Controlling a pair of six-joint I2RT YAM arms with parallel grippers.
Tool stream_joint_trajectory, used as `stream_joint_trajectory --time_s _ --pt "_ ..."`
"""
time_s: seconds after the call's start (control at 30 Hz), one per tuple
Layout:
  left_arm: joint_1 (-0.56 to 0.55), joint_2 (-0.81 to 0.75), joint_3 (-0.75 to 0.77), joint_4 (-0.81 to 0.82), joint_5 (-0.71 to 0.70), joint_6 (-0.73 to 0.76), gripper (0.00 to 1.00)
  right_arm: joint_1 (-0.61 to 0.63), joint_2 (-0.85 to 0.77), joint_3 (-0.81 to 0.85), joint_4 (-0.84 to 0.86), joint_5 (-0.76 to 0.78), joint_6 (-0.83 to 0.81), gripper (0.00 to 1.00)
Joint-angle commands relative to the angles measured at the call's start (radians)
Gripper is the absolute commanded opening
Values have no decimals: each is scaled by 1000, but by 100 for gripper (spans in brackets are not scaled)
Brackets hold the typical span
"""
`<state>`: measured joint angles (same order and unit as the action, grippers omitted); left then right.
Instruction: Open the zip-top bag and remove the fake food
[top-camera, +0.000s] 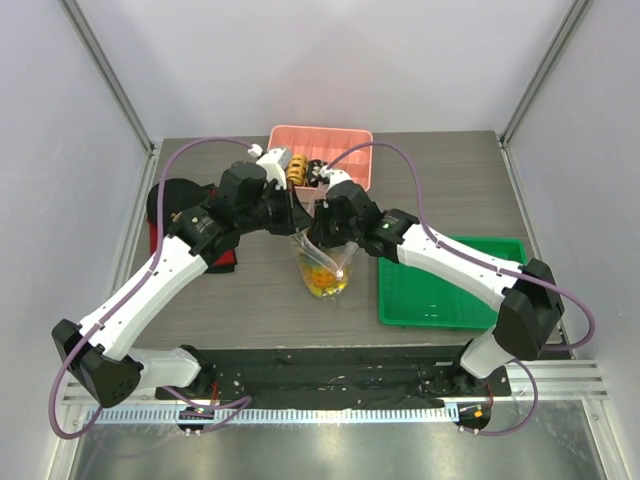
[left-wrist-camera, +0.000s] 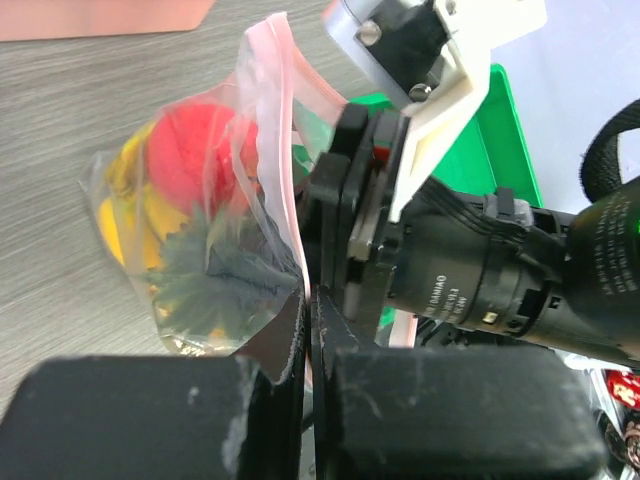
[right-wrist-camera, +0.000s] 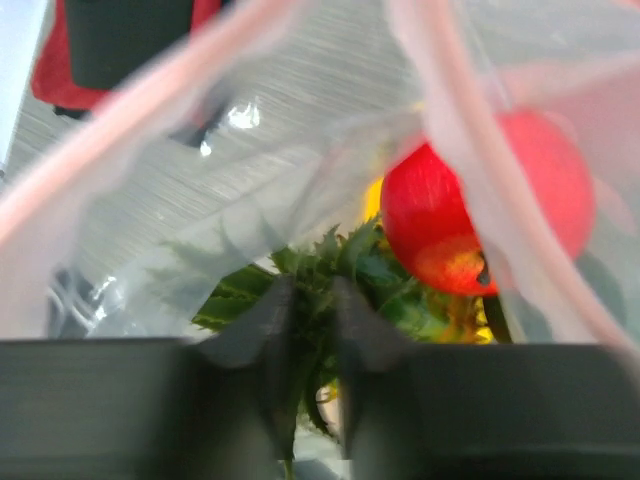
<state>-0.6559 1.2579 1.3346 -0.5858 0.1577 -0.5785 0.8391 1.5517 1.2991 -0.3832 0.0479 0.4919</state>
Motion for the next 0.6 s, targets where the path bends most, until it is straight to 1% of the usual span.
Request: stream_joint_trajectory --time_s 0.0,0.07,0.13,0.2,0.23,0.33,0.43,0.5,0.53,0.57 --pt "-7 -40 -3 17 -19 -11 0 5 -44 -3 98 36 -21 7" --pt "-7 -57 -5 12 -50 -11 0 -3 -62 -7 81 43 3 1" --pt "-7 -69 -3 -5 -116 -7 0 -24 -80 -21 60 32 46 1" --pt "-4 -87 -2 -25 -150 5 0 -50 -123 -55 56 20 71 1" --pt "-2 -92 0 -34 -215 5 0 -55 -143 -66 56 -2 89 1" --pt "-2 -109 -2 -42 -273 11 0 -63 -199 -98 55 -35 86 1" --pt "-1 -95 8 -58 -270 19 0 -67 -243 -124 63 -34 103 1" --pt "-2 -95 -6 -54 -236 19 0 -72 -254 -113 63 -34 137 1" --pt "-2 -97 -18 -16 -186 19 0 -75 -255 -103 63 -34 148 1" --pt "-2 -100 -44 4 -164 19 0 -77 -248 -74 63 -36 171 2"
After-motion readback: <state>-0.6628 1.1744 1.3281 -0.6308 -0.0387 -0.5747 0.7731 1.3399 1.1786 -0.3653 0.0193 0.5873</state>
